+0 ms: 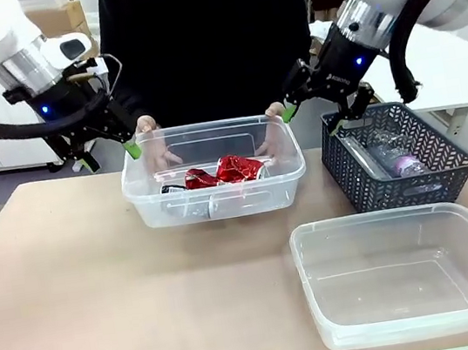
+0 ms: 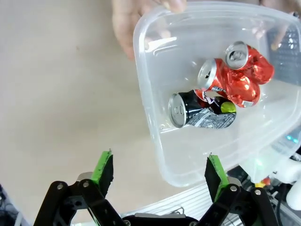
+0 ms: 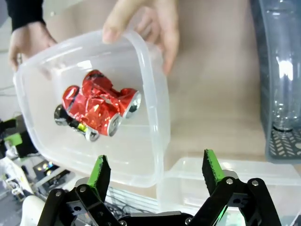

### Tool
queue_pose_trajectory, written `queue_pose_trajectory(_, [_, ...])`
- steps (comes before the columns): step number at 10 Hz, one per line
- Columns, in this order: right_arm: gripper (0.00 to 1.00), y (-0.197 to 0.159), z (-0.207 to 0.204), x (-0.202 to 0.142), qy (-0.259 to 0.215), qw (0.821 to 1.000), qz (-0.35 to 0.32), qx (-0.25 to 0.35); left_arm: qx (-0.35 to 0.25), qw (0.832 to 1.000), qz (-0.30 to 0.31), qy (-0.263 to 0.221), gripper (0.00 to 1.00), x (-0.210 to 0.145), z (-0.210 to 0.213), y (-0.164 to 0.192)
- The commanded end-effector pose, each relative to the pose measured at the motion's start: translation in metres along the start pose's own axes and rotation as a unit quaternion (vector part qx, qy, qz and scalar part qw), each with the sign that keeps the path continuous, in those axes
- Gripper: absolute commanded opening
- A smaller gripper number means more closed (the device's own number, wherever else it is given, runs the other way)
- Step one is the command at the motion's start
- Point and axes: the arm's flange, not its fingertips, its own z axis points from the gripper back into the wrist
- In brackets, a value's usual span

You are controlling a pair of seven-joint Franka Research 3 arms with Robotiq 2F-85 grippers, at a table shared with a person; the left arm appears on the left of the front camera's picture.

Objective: Sort the waste into each basket.
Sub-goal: Release the Organizing box you were holding, then pick up the Organizing box on the right side of the table and lift it.

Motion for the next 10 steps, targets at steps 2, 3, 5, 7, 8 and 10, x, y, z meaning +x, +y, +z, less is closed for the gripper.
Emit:
queue_pose_trajectory(2, [1.0, 0.003, 0.005, 0.002, -0.005, 1.0, -0.001, -0.002, 0.023, 0.999, 0.03, 0.003, 1.0, 0.012, 0.001, -0.004])
queue_pose_trajectory(3, [1.0, 0.003, 0.005, 0.002, -0.005, 1.0, -0.001, -0.002, 0.023, 0.999, 0.03, 0.003, 1.0, 0.012, 0.001, -0.004])
queue_pose_trajectory(5, [1.0, 0.003, 0.005, 0.002, -0.005, 1.0, -0.001, -0.002, 0.023, 0.999, 0.03, 0.003, 1.0, 0.012, 0.001, -0.004])
queue_pose_trajectory(7, [1.0, 0.003, 0.002, 0.001, -0.002, 1.0, 0.002, 0.001, 0.014, 1.0, 0.025, 0.002, 1.0, 0.01, -0.001, -0.002])
queue_pose_trajectory(8, [1.0, -0.03, 0.044, -0.026, 0.015, 0.998, 0.025, 0.053, 0.021, 1.0, -0.001, -0.018, 1.0, -0.015, 0.019, -0.007])
queue_pose_trajectory(10, [1.0, -0.097, 0.113, -0.084, -0.026, 0.998, 0.042, 0.041, 0.013, 0.994, -0.104, -0.016, 1.0, -0.052, 0.023, -0.058])
